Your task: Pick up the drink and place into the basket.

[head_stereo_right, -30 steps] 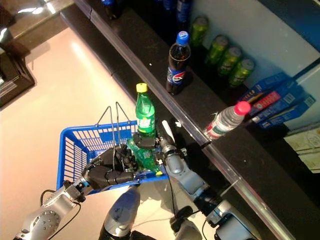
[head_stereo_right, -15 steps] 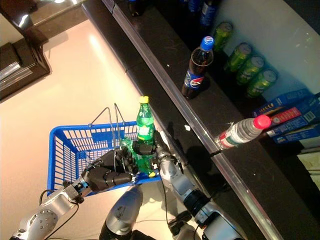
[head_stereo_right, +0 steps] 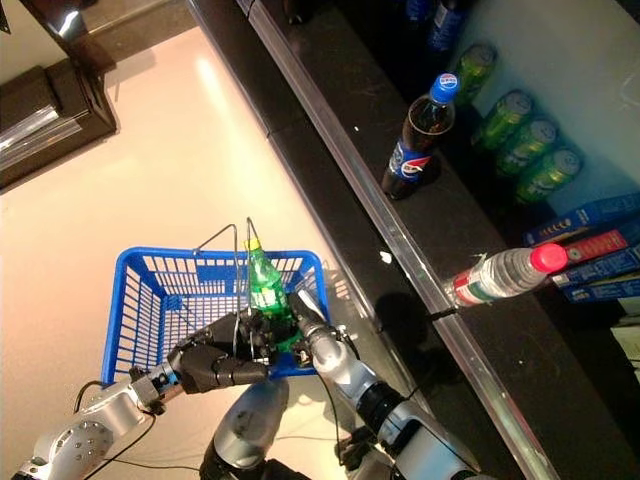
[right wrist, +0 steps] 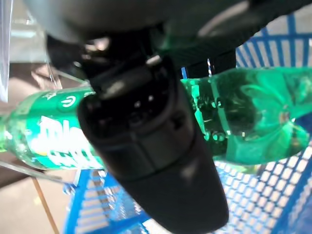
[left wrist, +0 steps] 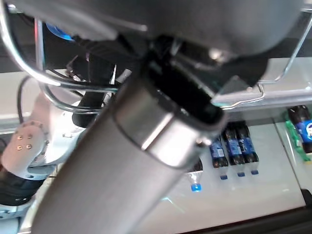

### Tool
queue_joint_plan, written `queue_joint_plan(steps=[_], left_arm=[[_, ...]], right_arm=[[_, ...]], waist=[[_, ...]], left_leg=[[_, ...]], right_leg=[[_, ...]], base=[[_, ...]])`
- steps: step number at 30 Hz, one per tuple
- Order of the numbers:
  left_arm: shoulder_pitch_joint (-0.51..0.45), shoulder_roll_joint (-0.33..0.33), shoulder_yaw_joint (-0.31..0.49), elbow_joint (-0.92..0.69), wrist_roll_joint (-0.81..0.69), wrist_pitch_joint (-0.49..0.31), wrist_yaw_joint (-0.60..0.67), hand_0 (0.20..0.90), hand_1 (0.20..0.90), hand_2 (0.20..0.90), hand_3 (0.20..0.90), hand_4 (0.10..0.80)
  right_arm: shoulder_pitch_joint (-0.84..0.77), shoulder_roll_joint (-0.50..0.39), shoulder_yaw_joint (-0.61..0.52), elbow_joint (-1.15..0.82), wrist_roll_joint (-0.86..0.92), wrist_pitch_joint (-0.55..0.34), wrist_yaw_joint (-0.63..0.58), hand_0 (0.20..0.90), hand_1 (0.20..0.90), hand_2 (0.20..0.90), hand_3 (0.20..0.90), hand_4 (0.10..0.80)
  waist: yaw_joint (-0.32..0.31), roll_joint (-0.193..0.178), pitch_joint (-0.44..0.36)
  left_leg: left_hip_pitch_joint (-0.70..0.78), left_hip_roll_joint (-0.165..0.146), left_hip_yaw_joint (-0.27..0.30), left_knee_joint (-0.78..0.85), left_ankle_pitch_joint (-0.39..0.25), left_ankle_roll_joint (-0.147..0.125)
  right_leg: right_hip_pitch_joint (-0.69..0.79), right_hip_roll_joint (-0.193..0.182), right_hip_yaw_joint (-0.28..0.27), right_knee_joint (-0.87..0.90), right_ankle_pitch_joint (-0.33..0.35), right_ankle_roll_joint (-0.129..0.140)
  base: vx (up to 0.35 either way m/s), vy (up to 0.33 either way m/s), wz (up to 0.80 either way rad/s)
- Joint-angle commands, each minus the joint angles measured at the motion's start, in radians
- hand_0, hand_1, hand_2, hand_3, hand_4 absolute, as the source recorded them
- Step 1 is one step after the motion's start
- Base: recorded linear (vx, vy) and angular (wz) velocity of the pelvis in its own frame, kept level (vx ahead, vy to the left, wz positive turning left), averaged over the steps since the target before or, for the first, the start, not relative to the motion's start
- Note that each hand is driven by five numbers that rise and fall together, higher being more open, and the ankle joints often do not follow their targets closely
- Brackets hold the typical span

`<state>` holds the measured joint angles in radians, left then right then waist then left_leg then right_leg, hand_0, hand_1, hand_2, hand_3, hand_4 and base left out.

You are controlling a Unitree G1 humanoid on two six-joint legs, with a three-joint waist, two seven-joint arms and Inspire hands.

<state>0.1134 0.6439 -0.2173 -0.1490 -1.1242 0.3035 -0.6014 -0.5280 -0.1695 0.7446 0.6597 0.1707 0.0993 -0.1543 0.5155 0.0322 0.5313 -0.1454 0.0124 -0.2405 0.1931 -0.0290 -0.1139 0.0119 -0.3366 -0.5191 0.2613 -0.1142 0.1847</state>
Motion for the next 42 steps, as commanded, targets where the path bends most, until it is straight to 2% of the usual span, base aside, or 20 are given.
queue_joint_plan(steps=[1,9,15,19,28,30,31,32,35,42], left_arm=[[-0.197,-0.146,0.013,-0.453,-0.225,-0.177,-0.303,0.300,0.300,0.300,0.200,0.100],[-0.193,-0.150,-0.002,-0.469,-0.202,-0.173,-0.299,0.300,0.300,0.300,0.200,0.100],[-0.190,-0.167,-0.019,-0.467,-0.190,-0.158,-0.287,0.300,0.300,0.300,0.200,0.100],[-0.191,-0.177,-0.039,-0.467,-0.178,-0.162,-0.279,0.300,0.300,0.300,0.200,0.100],[-0.222,-0.184,-0.059,-0.474,-0.187,-0.160,-0.230,0.300,0.300,0.300,0.200,0.100],[-0.225,-0.182,-0.060,-0.479,-0.194,-0.158,-0.223,0.300,0.300,0.300,0.200,0.100],[-0.227,-0.184,-0.062,-0.480,-0.194,-0.157,-0.219,0.300,0.300,0.300,0.200,0.100],[-0.231,-0.185,-0.064,-0.480,-0.195,-0.156,-0.213,0.300,0.300,0.300,0.200,0.100],[-0.234,-0.186,-0.069,-0.481,-0.206,-0.154,-0.198,0.300,0.300,0.300,0.200,0.100],[-0.253,-0.169,-0.058,-0.474,-0.229,-0.148,-0.160,0.300,0.300,0.300,0.200,0.100]], right_arm=[[-0.029,0.089,0.104,0.057,-0.130,-0.013,0.073,0.300,0.300,0.300,0.200,0.100],[-0.044,0.075,0.147,0.091,-0.309,0.076,0.169,0.300,0.300,0.300,0.200,0.100],[-0.109,0.062,0.176,0.125,-0.595,0.061,0.152,0.300,0.300,0.300,0.200,0.100],[-0.117,0.063,0.178,0.140,-0.548,0.117,0.152,0.300,0.300,0.300,0.200,0.100],[-0.128,0.094,0.137,0.267,-0.513,0.155,0.115,0.300,0.300,0.300,0.200,0.100],[-0.131,0.092,0.135,0.272,-0.508,0.151,0.115,0.549,0.549,0.549,0.491,0.391],[-0.132,0.093,0.131,0.278,-0.496,0.148,0.106,0.832,0.832,0.832,0.820,0.720],[-0.135,0.096,0.128,0.279,-0.474,0.151,0.100,0.900,0.900,0.900,0.900,0.800],[-0.132,0.098,0.119,0.272,-0.410,0.168,0.095,0.900,0.900,0.900,0.900,0.800],[-0.129,0.091,0.076,0.228,-0.258,0.134,0.019,0.900,0.900,0.900,0.900,0.800]], waist=[[-0.011,0.003,-0.121],[-0.007,-0.004,-0.102],[0.000,-0.008,-0.099],[0.000,-0.009,-0.100],[-0.002,-0.005,-0.095],[-0.002,-0.006,-0.093],[-0.001,-0.008,-0.092],[-0.002,-0.009,-0.091],[-0.004,-0.013,-0.091],[-0.010,-0.036,-0.085]], left_leg=[[-0.121,-0.024,0.009,0.056,0.073,0.004],[-0.122,-0.023,0.007,0.046,0.077,0.010],[-0.115,-0.021,0.007,0.038,0.081,0.013],[-0.115,-0.022,0.006,0.034,0.083,0.016],[-0.115,-0.023,0.005,0.022,0.090,0.024],[-0.114,-0.024,0.005,0.020,0.091,0.026],[-0.114,-0.024,0.004,0.017,0.092,0.027],[-0.114,-0.024,0.004,0.016,0.092,0.028],[-0.112,-0.022,0.006,0.016,0.091,0.028],[-0.107,-0.012,0.009,0.012,0.089,0.028]], right_leg=[[0.050,0.049,0.029,-0.088,0.082,-0.050],[0.036,0.053,0.033,-0.086,0.087,-0.050],[0.036,0.056,0.032,-0.083,0.092,-0.049],[0.032,0.056,0.033,-0.084,0.095,-0.048],[0.024,0.049,0.029,-0.086,0.110,-0.044],[0.024,0.049,0.029,-0.087,0.112,-0.042],[0.023,0.049,0.028,-0.088,0.113,-0.043],[0.023,0.048,0.028,-0.089,0.115,-0.043],[0.022,0.048,0.029,-0.089,0.116,-0.042],[0.023,0.056,0.032,-0.091,0.120,-0.043]], base=[[-0.036,-0.028,0.00],[-0.004,-0.004,0.00],[0.000,0.000,0.00],[0.002,0.001,0.03],[0.000,0.003,0.02],[0.000,0.000,0.00],[0.000,0.000,0.00],[0.000,0.000,0.00],[0.000,0.000,0.00],[0.011,-0.017,0.00]])
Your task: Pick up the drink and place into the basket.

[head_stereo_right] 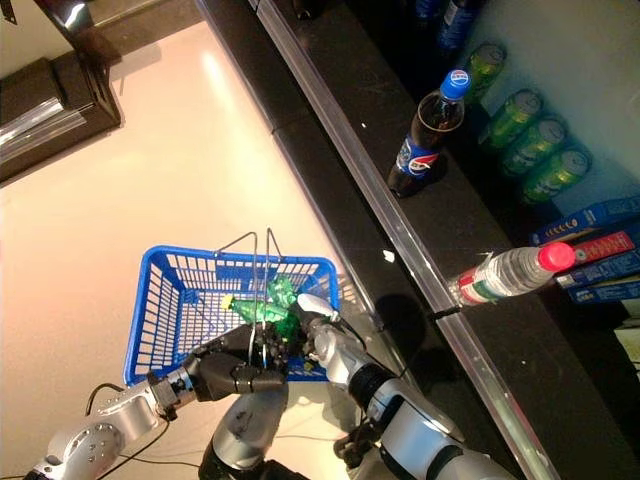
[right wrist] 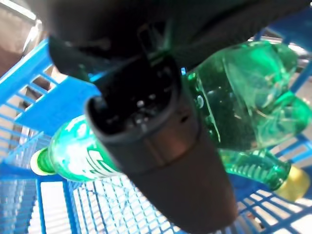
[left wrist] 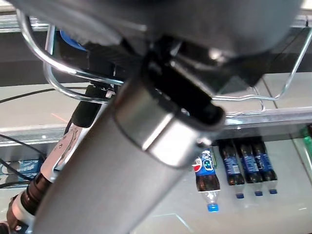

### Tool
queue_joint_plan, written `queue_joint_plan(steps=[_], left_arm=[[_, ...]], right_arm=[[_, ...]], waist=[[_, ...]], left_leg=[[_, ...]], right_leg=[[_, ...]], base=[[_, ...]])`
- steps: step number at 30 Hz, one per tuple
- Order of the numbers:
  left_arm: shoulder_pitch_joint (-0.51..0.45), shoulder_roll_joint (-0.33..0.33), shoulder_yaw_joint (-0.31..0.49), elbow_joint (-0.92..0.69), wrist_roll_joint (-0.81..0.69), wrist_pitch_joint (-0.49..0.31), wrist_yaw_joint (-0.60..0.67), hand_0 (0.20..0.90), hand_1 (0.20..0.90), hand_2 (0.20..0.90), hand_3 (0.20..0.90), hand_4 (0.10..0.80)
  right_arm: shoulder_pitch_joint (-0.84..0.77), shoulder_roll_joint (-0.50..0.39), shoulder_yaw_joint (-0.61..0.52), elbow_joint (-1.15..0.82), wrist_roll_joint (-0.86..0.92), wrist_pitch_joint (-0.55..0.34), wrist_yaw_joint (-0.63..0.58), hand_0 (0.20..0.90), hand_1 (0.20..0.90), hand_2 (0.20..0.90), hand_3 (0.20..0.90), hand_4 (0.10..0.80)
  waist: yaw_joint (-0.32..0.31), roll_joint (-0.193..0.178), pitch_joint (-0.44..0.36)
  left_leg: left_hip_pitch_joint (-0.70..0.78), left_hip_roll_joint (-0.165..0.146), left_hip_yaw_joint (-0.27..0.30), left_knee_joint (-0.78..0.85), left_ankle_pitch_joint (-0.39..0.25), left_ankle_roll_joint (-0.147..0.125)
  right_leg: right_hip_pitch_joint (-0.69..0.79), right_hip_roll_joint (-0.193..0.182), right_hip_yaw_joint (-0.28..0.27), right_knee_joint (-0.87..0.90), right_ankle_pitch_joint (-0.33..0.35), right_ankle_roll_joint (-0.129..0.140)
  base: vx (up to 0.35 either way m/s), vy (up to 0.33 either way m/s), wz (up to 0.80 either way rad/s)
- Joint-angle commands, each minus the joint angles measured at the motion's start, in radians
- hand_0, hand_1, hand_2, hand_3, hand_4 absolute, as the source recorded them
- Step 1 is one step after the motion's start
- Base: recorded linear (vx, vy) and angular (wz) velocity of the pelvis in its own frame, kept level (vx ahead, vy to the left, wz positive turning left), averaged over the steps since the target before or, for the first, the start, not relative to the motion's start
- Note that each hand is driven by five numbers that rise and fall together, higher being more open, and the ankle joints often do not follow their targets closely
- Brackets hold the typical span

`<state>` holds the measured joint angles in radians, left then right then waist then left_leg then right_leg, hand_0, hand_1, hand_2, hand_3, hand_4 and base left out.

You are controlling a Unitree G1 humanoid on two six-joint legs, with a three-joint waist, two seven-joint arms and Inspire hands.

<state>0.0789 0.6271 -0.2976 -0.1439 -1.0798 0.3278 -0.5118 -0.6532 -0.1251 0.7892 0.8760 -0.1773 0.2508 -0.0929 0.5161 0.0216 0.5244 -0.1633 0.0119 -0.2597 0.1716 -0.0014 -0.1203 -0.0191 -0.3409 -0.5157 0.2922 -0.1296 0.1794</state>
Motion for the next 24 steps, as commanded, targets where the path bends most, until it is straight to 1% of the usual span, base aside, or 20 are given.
queue_joint_plan(steps=[1,6,7,8,12,14,15,16,17,18,20,24], left_arm=[[-0.219,-0.149,0.026,-0.478,-0.278,-0.170,-0.248,0.300,0.300,0.300,0.200,0.100],[-0.210,-0.135,0.051,-0.472,-0.286,-0.167,-0.244,0.300,0.300,0.300,0.200,0.100],[-0.205,-0.128,0.062,-0.467,-0.289,-0.169,-0.246,0.300,0.300,0.300,0.200,0.100],[-0.205,-0.127,0.064,-0.466,-0.290,-0.169,-0.247,0.300,0.300,0.300,0.200,0.100],[-0.186,-0.124,0.093,-0.448,-0.283,-0.172,-0.257,0.300,0.300,0.300,0.200,0.100],[-0.175,-0.128,0.108,-0.437,-0.277,-0.174,-0.261,0.300,0.300,0.300,0.200,0.100],[-0.165,-0.124,0.117,-0.425,-0.277,-0.182,-0.271,0.300,0.300,0.300,0.200,0.100],[-0.161,-0.122,0.119,-0.423,-0.277,-0.184,-0.272,0.300,0.300,0.300,0.200,0.100],[-0.156,-0.123,0.127,-0.418,-0.275,-0.183,-0.276,0.300,0.300,0.300,0.200,0.100],[-0.143,-0.126,0.140,-0.406,-0.270,-0.184,-0.287,0.300,0.300,0.300,0.200,0.100],[-0.129,-0.128,0.149,-0.397,-0.266,-0.188,-0.295,0.300,0.300,0.300,0.200,0.100],[-0.094,-0.133,0.167,-0.364,-0.255,-0.201,-0.324,0.300,0.300,0.300,0.200,0.100]], right_arm=[[0.000,0.041,0.027,0.001,0.105,-0.025,-0.051,0.900,0.900,0.900,0.900,0.800],[0.036,0.004,0.000,-0.086,0.155,-0.043,-0.104,0.900,0.900,0.900,0.900,0.800],[0.053,-0.019,-0.011,-0.143,0.188,-0.050,-0.123,0.900,0.900,0.900,0.900,0.800],[0.058,-0.022,-0.013,-0.154,0.191,-0.049,-0.126,0.900,0.900,0.900,0.900,0.800],[0.121,-0.068,-0.035,-0.318,0.226,-0.060,-0.146,0.900,0.900,0.900,0.900,0.800],[0.149,-0.100,-0.039,-0.406,0.244,-0.070,-0.136,0.900,0.900,0.900,0.900,0.800],[0.177,-0.133,-0.044,-0.488,0.281,-0.090,-0.127,0.900,0.900,0.900,0.900,0.800],[0.186,-0.141,-0.048,-0.506,0.288,-0.104,-0.121,0.900,0.900,0.900,0.900,0.800],[0.202,-0.154,-0.056,-0.546,0.292,-0.105,-0.108,0.900,0.900,0.900,0.900,0.800],[0.231,-0.186,-0.071,-0.626,0.315,-0.122,-0.078,0.900,0.900,0.900,0.900,0.800],[0.267,-0.216,-0.088,-0.697,0.357,-0.155,-0.044,0.900,0.900,0.900,0.900,0.800],[0.343,-0.273,-0.138,-0.836,0.377,-0.198,0.016,0.900,0.900,0.900,0.900,0.800]], waist=[[-0.012,-0.028,-0.078],[-0.025,-0.046,-0.078],[-0.032,-0.055,-0.077],[-0.034,-0.056,-0.076],[-0.055,-0.074,-0.072],[-0.066,-0.083,-0.074],[-0.076,-0.089,-0.075],[-0.079,-0.091,-0.075],[-0.084,-0.093,-0.075],[-0.093,-0.098,-0.076],[-0.103,-0.101,-0.077],[-0.126,-0.111,-0.086]], left_leg=[[-0.088,-0.010,0.029,0.033,0.061,0.034],[-0.084,-0.001,0.037,0.032,0.057,0.034],[-0.084,0.004,0.041,0.033,0.055,0.034],[-0.084,0.006,0.042,0.033,0.055,0.034],[-0.077,0.017,0.051,0.028,0.051,0.034],[-0.073,0.023,0.057,0.025,0.049,0.033],[-0.071,0.027,0.062,0.025,0.047,0.032],[-0.071,0.029,0.063,0.025,0.046,0.031],[-0.069,0.032,0.066,0.025,0.045,0.031],[-0.065,0.037,0.071,0.023,0.045,0.030],[-0.061,0.042,0.076,0.021,0.044,0.029],[-0.050,0.053,0.089,0.020,0.039,0.027]], right_leg=[[0.054,0.062,0.029,-0.122,0.136,-0.037],[0.053,0.068,0.035,-0.124,0.139,-0.036],[0.052,0.070,0.037,-0.125,0.139,-0.036],[0.052,0.071,0.038,-0.125,0.139,-0.036],[0.050,0.080,0.050,-0.128,0.140,-0.036],[0.047,0.085,0.055,-0.129,0.140,-0.037],[0.045,0.088,0.059,-0.129,0.139,-0.036],[0.045,0.088,0.060,-0.130,0.139,-0.036],[0.044,0.091,0.062,-0.130,0.138,-0.038],[0.044,0.096,0.066,-0.129,0.137,-0.039],[0.043,0.100,0.071,-0.129,0.134,-0.040],[0.043,0.107,0.081,-0.127,0.129,-0.043]], base=[[0.035,-0.038,0.00],[0.009,-0.022,0.00],[0.003,-0.040,0.03],[0.002,-0.045,0.11],[-0.007,-0.042,0.05],[-0.017,-0.037,-0.07],[-0.021,-0.033,-0.09],[-0.021,-0.034,-0.07],[-0.017,-0.028,-0.05],[-0.016,-0.026,-0.04],[-0.015,-0.019,-0.07],[-0.008,-0.011,-0.11]])
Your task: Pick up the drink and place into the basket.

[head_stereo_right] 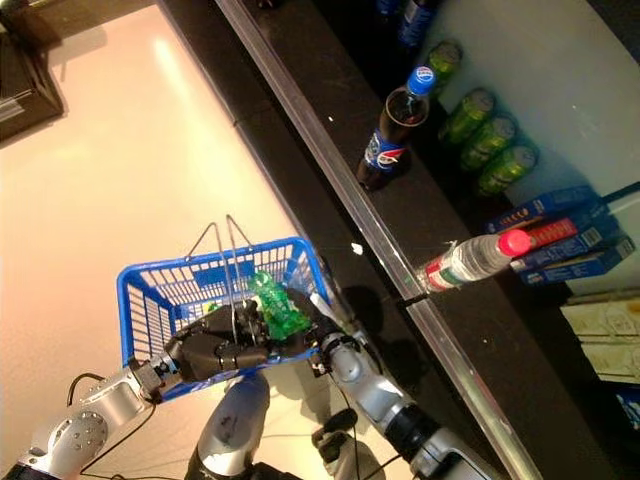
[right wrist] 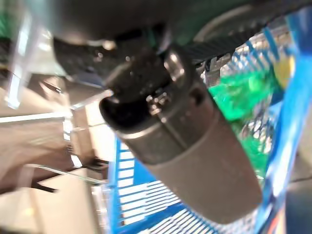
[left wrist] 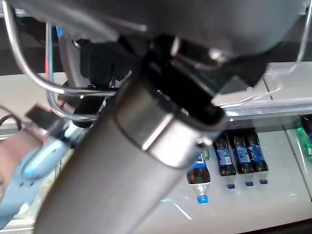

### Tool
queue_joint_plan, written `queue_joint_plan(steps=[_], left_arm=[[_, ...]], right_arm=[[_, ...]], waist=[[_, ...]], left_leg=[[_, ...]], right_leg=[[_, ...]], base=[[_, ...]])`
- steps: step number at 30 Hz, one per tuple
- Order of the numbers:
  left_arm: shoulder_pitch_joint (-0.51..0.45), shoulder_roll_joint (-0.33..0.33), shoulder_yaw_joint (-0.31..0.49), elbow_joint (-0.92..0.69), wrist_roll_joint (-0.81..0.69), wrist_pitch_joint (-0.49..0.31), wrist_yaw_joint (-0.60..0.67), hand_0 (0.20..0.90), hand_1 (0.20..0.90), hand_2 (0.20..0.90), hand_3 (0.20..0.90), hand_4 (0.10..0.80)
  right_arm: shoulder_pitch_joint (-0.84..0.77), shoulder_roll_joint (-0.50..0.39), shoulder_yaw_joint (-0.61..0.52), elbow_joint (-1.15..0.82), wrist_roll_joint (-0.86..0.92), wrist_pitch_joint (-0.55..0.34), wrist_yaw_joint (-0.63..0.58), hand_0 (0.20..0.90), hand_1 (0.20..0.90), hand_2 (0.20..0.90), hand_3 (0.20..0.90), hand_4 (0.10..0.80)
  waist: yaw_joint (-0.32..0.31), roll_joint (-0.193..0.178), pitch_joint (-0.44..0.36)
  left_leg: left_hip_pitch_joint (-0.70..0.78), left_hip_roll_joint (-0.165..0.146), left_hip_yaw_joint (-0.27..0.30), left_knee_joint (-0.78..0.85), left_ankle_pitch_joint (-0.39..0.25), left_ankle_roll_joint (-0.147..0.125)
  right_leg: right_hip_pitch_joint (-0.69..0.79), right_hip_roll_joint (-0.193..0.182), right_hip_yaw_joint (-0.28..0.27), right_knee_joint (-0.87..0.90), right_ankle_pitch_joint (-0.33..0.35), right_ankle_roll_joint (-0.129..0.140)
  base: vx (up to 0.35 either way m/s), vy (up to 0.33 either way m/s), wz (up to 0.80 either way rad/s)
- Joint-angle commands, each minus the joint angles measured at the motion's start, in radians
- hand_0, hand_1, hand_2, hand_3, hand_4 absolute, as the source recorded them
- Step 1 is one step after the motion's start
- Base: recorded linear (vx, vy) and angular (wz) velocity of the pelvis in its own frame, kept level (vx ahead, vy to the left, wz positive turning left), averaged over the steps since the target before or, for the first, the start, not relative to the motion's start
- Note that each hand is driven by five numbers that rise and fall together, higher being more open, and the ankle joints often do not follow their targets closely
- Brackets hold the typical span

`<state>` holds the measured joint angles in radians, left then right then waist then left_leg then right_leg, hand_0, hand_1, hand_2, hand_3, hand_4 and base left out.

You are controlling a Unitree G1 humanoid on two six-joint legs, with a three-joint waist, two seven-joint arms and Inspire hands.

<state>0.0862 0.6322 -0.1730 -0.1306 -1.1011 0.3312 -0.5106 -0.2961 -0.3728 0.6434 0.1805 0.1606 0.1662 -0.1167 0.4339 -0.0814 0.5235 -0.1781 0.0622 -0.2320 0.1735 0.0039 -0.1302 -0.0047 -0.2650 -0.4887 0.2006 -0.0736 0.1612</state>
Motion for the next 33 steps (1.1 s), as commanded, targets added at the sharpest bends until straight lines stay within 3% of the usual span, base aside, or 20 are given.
queue_joint_plan(steps=[1,11,16,21,25,33], left_arm=[[-0.096,-0.139,0.045,-0.374,-0.232,-0.206,-0.327,0.300,0.300,0.300,0.200,0.100],[-0.030,-0.159,0.076,-0.328,-0.214,-0.207,-0.338,0.300,0.300,0.300,0.200,0.100],[0.013,-0.178,0.097,-0.260,-0.177,-0.214,-0.304,0.300,0.300,0.300,0.200,0.100],[0.061,-0.213,0.128,-0.171,-0.111,-0.268,-0.249,0.300,0.300,0.300,0.200,0.100],[0.120,-0.247,0.170,-0.068,-0.051,-0.308,-0.203,0.300,0.300,0.300,0.200,0.100],[0.201,-0.296,0.236,0.259,-0.036,-0.446,-0.032,0.300,0.300,0.300,0.200,0.100]], right_arm=[[-0.004,-0.033,-0.001,-0.158,0.046,-0.126,0.043,0.900,0.900,0.900,0.900,0.800],[0.084,-0.083,-0.138,-0.320,0.124,-0.205,0.080,0.900,0.900,0.900,0.900,0.800],[0.140,-0.077,-0.204,-0.397,0.269,-0.282,0.196,0.900,0.900,0.900,0.900,0.800],[0.207,-0.038,-0.254,-0.445,0.394,-0.334,0.330,0.900,0.900,0.900,0.900,0.800],[0.286,-0.008,-0.294,-0.437,0.434,-0.321,0.421,0.900,0.900,0.900,0.900,0.800],[0.429,0.001,-0.341,-0.215,0.484,-0.341,0.588,0.900,0.900,0.900,0.900,0.800]], waist=[[-0.047,-0.009,-0.086],[-0.079,-0.016,-0.114],[-0.098,-0.019,-0.147],[-0.121,-0.019,-0.196],[-0.147,-0.015,-0.255],[-0.217,-0.017,-0.334]], left_leg=[[-0.033,0.005,0.064,0.018,0.033,0.037],[-0.002,0.021,0.086,0.018,0.025,0.033],[0.027,0.032,0.100,0.014,0.017,0.030],[0.062,0.041,0.121,-0.004,0.013,0.030],[0.106,0.054,0.146,-0.039,0.011,0.027],[0.191,0.085,0.241,-0.140,0.024,0.019]], right_leg=[[0.029,0.032,0.056,-0.035,0.072,-0.025],[0.043,0.049,0.074,-0.036,0.062,-0.032],[0.056,0.053,0.084,-0.040,0.058,-0.030],[0.073,0.056,0.103,-0.056,0.058,-0.024],[0.089,0.056,0.126,-0.082,0.061,-0.017],[0.107,0.052,0.187,-0.172,0.096,0.004]], base=[[-0.002,-0.014,-0.10],[0.001,-0.004,-0.02],[0.027,0.002,-0.05],[0.042,0.023,-0.11],[0.048,0.033,-0.11],[-0.033,0.019,-0.24]])
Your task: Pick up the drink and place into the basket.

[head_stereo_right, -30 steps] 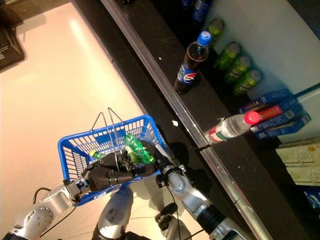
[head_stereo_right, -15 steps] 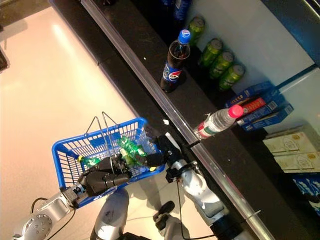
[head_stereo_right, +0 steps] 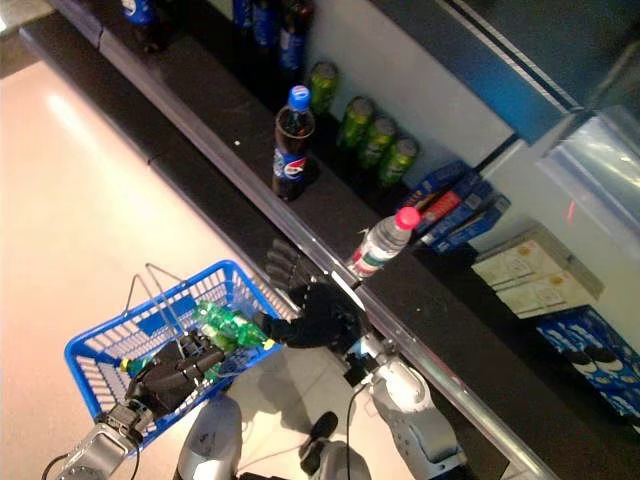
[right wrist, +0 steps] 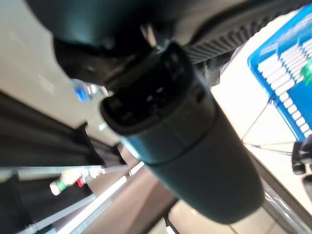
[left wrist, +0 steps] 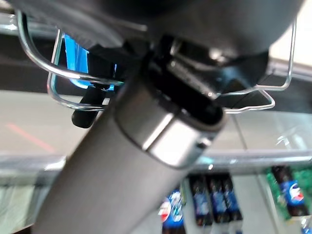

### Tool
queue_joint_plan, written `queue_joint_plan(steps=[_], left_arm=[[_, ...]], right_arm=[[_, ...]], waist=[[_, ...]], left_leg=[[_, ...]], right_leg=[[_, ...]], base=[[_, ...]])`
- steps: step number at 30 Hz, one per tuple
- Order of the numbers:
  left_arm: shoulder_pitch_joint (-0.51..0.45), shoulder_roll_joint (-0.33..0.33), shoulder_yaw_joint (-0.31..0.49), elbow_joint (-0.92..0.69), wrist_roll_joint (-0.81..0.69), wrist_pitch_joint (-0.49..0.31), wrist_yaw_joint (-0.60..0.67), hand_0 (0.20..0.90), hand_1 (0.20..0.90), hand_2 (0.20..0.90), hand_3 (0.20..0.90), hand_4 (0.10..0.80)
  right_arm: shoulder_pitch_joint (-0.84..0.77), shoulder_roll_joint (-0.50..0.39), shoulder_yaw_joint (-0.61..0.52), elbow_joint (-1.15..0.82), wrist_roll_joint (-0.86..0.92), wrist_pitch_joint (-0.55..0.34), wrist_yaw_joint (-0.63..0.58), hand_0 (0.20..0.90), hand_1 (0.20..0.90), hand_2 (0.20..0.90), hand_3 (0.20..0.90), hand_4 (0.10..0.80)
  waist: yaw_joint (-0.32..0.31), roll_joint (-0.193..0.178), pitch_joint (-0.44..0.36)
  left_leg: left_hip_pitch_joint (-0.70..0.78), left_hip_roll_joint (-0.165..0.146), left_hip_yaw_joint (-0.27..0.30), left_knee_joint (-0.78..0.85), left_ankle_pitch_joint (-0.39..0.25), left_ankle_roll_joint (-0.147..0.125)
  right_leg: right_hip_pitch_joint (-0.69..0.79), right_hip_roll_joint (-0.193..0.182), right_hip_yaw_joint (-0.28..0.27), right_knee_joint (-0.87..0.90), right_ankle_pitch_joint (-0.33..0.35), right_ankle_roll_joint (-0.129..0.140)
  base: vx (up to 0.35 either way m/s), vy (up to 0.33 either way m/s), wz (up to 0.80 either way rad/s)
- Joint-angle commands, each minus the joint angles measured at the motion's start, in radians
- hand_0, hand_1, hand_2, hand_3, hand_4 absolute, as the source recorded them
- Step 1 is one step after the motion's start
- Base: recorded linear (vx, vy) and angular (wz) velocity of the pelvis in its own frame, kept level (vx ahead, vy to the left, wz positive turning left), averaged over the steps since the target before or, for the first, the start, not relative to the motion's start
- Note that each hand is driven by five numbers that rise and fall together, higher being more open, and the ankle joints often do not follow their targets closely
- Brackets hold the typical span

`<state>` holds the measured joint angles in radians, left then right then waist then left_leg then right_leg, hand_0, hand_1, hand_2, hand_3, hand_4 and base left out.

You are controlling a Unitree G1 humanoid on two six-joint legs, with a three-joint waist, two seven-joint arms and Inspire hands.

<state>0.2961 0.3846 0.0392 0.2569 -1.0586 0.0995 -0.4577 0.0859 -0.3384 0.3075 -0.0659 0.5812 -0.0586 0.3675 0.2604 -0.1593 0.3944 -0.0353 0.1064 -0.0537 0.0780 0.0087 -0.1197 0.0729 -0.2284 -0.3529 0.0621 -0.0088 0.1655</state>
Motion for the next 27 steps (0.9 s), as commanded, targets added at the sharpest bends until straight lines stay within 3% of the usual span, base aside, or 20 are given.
queue_joint_plan(steps=[1,6,10,12,15,16,18,21,27], left_arm=[[-0.009,-0.051,0.027,-0.105,-0.081,-0.220,-0.068,0.300,0.300,0.300,0.200,0.100],[-0.057,-0.084,0.071,0.193,-0.038,-0.296,0.060,0.300,0.300,0.300,0.200,0.100],[-0.126,-0.138,0.115,0.493,-0.027,-0.297,0.157,0.300,0.300,0.300,0.200,0.100],[-0.142,-0.157,0.151,0.591,-0.069,-0.271,0.177,0.300,0.300,0.300,0.200,0.100],[-0.163,-0.163,0.179,0.703,-0.015,-0.285,0.176,0.300,0.300,0.300,0.200,0.100],[-0.175,-0.171,0.177,0.770,-0.016,-0.301,0.181,0.300,0.300,0.300,0.200,0.100],[-0.189,-0.174,0.178,0.815,0.003,-0.308,0.192,0.300,0.300,0.300,0.200,0.100],[-0.205,-0.180,0.153,0.858,0.069,-0.305,0.216,0.300,0.300,0.300,0.200,0.100],[-0.216,-0.189,0.110,0.889,0.187,-0.286,0.272,0.300,0.300,0.300,0.200,0.100]], right_arm=[[0.048,-0.033,-0.006,0.047,0.065,-0.117,0.107,0.900,0.900,0.900,0.900,0.800],[0.045,0.006,-0.007,0.253,0.066,-0.094,0.141,0.900,0.900,0.900,0.900,0.800],[0.031,0.054,-0.025,0.539,-0.019,-0.065,0.123,0.900,0.900,0.900,0.900,0.800],[0.023,0.078,-0.045,0.659,-0.022,-0.039,0.105,0.900,0.900,0.900,0.900,0.800],[0.011,0.100,-0.064,0.804,-0.054,-0.026,0.075,0.900,0.900,0.900,0.900,0.800],[0.001,0.107,-0.077,0.933,-0.122,-0.070,0.068,0.900,0.900,0.900,0.900,0.800],[-0.012,0.105,-0.071,1.029,-0.219,-0.120,0.010,0.900,0.900,0.900,0.900,0.800],[-0.029,0.105,-0.054,1.126,-0.337,-0.124,-0.057,0.900,0.900,0.900,0.900,0.800],[-0.031,0.111,-0.067,1.177,-0.369,-0.148,-0.218,0.900,0.900,0.900,0.900,0.800]], waist=[[-0.046,0.061,-0.208],[-0.088,0.065,-0.244],[-0.130,0.081,-0.281],[-0.141,0.085,-0.293],[-0.152,0.091,-0.304],[-0.156,0.096,-0.309],[-0.155,0.101,-0.314],[-0.150,0.110,-0.315],[-0.148,0.126,-0.321]], left_leg=[[0.052,0.042,0.067,-0.050,0.021,0.008],[0.083,0.054,0.117,-0.088,0.031,0.001],[0.111,0.063,0.169,-0.112,0.030,-0.004],[0.120,0.064,0.185,-0.119,0.028,-0.006],[0.133,0.065,0.197,-0.132,0.025,-0.005],[0.138,0.066,0.202,-0.138,0.025,-0.007],[0.141,0.065,0.202,-0.144,0.023,-0.008],[0.138,0.063,0.192,-0.149,0.021,-0.010],[0.125,0.059,0.177,-0.161,0.025,-0.011]], right_leg=[[0.030,0.015,0.053,-0.038,0.034,0.001],[0.028,0.009,0.076,-0.075,0.058,0.007],[0.029,-0.001,0.085,-0.106,0.077,0.012],[0.030,-0.003,0.085,-0.114,0.080,0.013],[0.034,-0.004,0.083,-0.120,0.080,0.011],[0.035,-0.005,0.080,-0.121,0.081,0.011],[0.037,-0.007,0.074,-0.122,0.081,0.010],[0.039,-0.009,0.065,-0.124,0.081,0.009],[0.036,-0.011,0.054,-0.127,0.083,0.009]], base=[[-0.050,0.004,-0.24],[-0.024,0.007,-0.22],[0.000,0.022,-0.21],[0.023,0.012,-0.11],[0.026,0.006,-0.06],[0.030,0.005,-0.06],[0.024,0.008,-0.07],[0.002,0.000,0.02],[0.000,0.000,0.00]])
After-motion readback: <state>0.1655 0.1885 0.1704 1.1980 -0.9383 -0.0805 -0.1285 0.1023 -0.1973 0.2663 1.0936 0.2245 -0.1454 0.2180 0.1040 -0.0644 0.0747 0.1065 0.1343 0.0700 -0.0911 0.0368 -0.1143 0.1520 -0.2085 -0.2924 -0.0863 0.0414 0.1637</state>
